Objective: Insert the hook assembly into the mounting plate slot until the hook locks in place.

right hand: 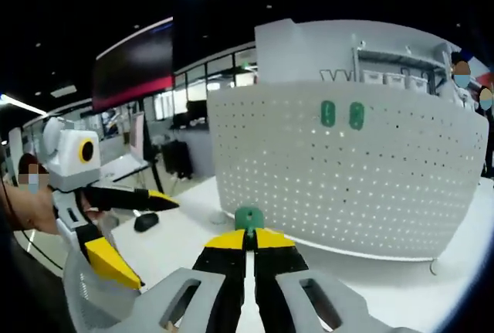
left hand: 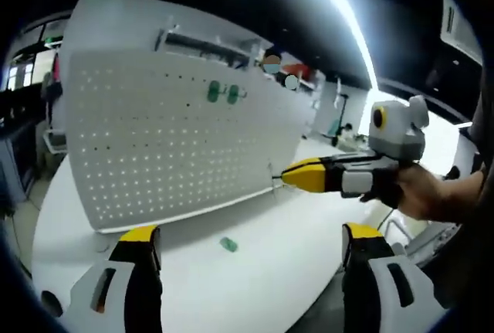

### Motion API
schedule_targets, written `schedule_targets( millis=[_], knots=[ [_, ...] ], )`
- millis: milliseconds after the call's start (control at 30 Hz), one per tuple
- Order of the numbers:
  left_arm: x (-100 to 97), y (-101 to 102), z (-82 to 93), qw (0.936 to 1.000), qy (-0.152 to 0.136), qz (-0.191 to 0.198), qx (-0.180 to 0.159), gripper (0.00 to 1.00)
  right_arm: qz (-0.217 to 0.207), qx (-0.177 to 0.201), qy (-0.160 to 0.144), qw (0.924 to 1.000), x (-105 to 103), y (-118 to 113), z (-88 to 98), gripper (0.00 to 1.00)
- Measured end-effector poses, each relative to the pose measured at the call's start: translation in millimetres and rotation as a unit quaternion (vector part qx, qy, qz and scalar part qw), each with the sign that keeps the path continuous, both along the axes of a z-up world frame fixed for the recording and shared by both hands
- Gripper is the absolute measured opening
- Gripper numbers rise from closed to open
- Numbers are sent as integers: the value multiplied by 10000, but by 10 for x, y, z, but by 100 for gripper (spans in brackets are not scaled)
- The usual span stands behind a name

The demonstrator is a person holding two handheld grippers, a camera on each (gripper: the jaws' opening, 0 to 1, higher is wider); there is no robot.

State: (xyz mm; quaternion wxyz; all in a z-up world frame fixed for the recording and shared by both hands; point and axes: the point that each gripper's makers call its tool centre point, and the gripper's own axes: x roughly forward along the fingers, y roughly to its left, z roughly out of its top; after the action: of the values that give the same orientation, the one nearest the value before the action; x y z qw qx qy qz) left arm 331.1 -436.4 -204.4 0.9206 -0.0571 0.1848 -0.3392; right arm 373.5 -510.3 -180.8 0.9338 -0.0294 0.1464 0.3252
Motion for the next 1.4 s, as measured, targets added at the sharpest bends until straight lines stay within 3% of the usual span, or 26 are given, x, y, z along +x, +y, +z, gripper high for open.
schedule_targets(
  millis=[333,867,1400],
  knots=[
    [-9,23,-2,10000,3,12,30,100,-479,86,-468,9977,456,-199,305,0],
    [29,177,-75,9997,123,215,51,100,-1290,128,-1051,9860,1201,-689,643,0],
    [59,226,-147,9992,263,294,41,100,-1878,305,-1456,9709,1576,-1023,915,0]
  ],
)
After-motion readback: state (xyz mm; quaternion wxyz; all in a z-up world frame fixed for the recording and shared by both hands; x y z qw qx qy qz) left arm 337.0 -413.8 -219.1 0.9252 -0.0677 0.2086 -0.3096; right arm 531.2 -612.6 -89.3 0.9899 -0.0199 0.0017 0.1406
